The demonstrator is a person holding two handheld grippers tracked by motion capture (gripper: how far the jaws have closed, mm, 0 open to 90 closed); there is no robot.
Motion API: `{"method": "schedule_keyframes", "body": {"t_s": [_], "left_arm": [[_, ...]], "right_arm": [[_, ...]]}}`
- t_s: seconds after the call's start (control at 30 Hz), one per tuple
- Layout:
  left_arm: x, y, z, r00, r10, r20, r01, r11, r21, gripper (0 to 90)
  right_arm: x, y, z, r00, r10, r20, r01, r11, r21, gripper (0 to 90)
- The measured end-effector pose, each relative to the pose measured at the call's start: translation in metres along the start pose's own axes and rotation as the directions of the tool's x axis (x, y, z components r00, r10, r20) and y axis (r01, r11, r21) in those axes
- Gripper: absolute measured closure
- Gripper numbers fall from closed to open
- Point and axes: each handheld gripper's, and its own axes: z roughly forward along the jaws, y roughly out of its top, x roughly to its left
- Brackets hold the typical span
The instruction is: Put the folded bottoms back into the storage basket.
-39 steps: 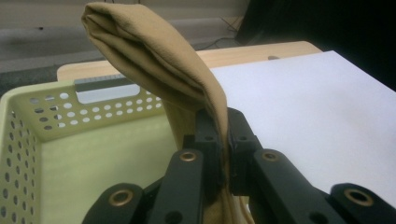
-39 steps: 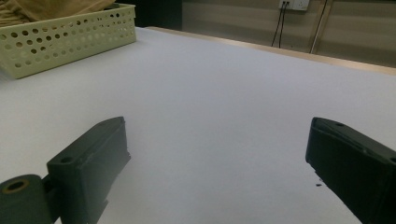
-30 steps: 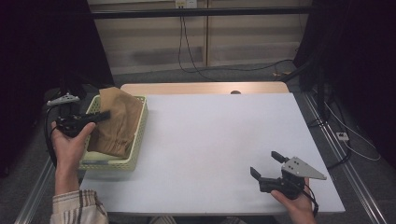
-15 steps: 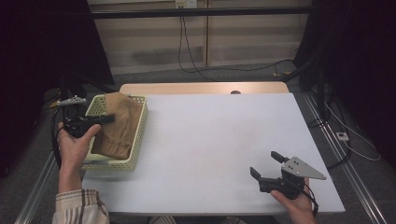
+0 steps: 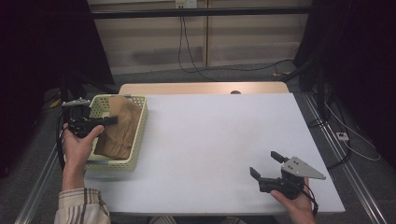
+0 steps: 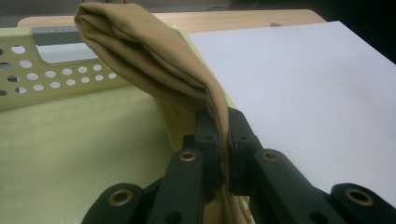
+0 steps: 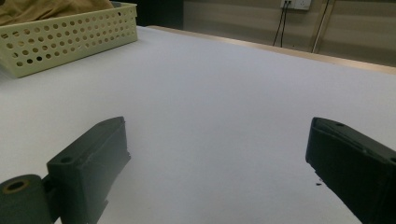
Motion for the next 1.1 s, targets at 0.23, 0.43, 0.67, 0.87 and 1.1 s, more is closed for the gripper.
{"method": "schedule_keyframes", "body": {"t_s": [0.23,0.43,0.67,0.87,1.1], "left_arm": [[0.002,-0.001,0.006,0.9986,0.008,-0.051,-0.008,0.9999,0.007,85.4],[0.006,-0.003,0.006,0.9966,0.007,-0.082,-0.006,0.9999,0.014,85.2],[0.008,-0.003,0.008,0.9952,0.013,-0.097,-0.011,0.9998,0.016,85.1],[0.010,-0.003,0.010,0.9949,0.007,-0.101,-0.006,1.0000,0.007,84.2],[0.014,-0.004,0.013,0.9887,0.013,-0.150,-0.009,0.9996,0.026,83.8]], "right_arm": [[0.000,0.000,0.000,1.0000,0.000,-0.001,0.000,1.000,0.001,6.0],[0.000,0.000,0.001,1.0000,-0.002,-0.001,0.002,1.000,0.001,6.0],[0.000,0.000,0.000,1.0000,-0.001,0.000,0.001,1.000,0.002,6.0],[0.000,0.000,0.001,1.0000,-0.002,0.000,0.002,1.000,0.003,6.0],[0.000,0.000,0.001,1.0000,0.000,0.002,0.000,1.000,0.004,6.0]]}}
